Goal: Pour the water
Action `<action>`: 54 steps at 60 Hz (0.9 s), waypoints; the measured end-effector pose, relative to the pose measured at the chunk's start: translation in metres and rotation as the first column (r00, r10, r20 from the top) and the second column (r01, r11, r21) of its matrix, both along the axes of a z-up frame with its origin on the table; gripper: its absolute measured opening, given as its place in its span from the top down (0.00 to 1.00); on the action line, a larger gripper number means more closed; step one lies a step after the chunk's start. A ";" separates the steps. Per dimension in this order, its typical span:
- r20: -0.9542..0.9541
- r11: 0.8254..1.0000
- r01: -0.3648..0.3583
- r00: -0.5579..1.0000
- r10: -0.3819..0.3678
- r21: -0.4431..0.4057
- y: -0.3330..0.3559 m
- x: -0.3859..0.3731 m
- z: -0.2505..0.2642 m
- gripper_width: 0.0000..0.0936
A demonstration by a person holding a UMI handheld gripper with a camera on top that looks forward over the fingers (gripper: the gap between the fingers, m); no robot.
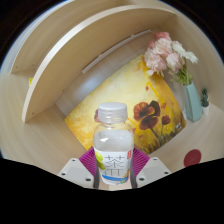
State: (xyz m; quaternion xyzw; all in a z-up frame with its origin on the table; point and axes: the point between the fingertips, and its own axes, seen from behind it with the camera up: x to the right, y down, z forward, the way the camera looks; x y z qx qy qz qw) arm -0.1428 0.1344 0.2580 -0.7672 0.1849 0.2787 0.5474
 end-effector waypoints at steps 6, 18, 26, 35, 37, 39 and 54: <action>0.300 0.999 0.039 0.953 -0.048 0.037 0.004 0.052 -0.001 0.51; 0.601 0.992 0.093 0.789 -0.125 0.084 0.001 0.140 -0.037 0.52; 0.615 0.988 0.151 0.776 -0.144 0.042 0.000 0.182 -0.086 0.52; 0.587 0.985 0.173 0.796 -0.146 0.010 0.004 0.201 -0.132 0.51; 0.589 0.985 0.172 0.795 -0.144 0.008 0.007 0.202 -0.141 0.52; 0.592 0.986 0.169 0.795 -0.133 -0.005 0.008 0.204 -0.150 0.51; 0.636 0.992 0.109 0.770 -0.047 -0.058 0.009 0.195 -0.196 0.50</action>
